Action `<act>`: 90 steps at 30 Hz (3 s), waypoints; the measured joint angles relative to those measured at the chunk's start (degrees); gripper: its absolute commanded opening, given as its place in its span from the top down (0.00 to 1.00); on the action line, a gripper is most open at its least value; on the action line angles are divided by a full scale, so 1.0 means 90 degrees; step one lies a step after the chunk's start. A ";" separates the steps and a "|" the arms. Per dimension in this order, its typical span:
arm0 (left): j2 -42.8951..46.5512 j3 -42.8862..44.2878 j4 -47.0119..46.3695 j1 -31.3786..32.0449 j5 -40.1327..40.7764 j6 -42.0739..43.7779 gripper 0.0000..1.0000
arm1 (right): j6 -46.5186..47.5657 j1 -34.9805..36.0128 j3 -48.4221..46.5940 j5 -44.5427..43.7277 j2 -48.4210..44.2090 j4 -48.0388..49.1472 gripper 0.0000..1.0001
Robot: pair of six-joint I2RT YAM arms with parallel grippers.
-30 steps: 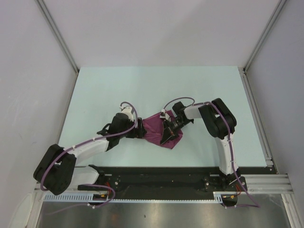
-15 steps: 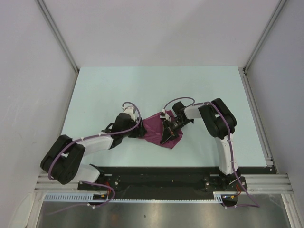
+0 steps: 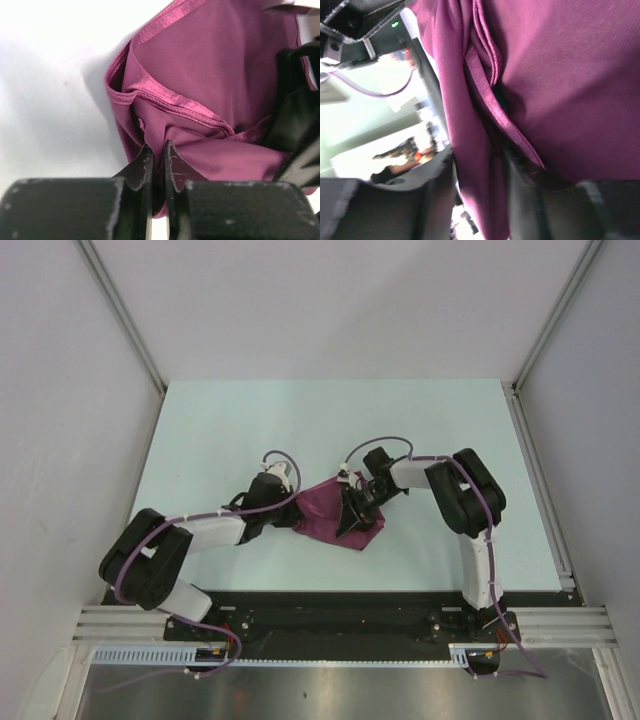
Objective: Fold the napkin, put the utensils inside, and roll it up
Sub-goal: Roll the napkin with the utensil
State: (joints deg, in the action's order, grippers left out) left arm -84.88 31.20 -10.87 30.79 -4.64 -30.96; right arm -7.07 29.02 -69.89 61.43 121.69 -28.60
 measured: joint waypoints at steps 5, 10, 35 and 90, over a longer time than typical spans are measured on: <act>-0.0294 0.0316 0.0155 -0.0107 -0.0240 0.0126 0.93 | 0.0078 -0.0012 0.0002 -0.1100 -0.0780 -0.0010 0.38; -0.0406 0.0476 0.0296 -0.0138 -0.0406 0.0240 0.92 | 0.0199 0.0163 0.0454 -0.2458 -0.2234 0.0636 0.32; -0.0651 0.1008 0.1047 -0.0299 -0.0840 0.0505 0.88 | 0.2414 0.3587 0.1972 -0.7924 -0.2579 0.3123 0.34; 0.1819 -0.1239 -0.0716 -0.0634 -0.1579 0.0236 0.27 | -0.1212 0.0401 0.0874 0.0209 -0.0027 0.3211 0.95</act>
State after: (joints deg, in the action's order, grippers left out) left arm -68.51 20.05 -17.32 25.08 -18.85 -28.84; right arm -17.98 32.62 -62.02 63.31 121.45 0.30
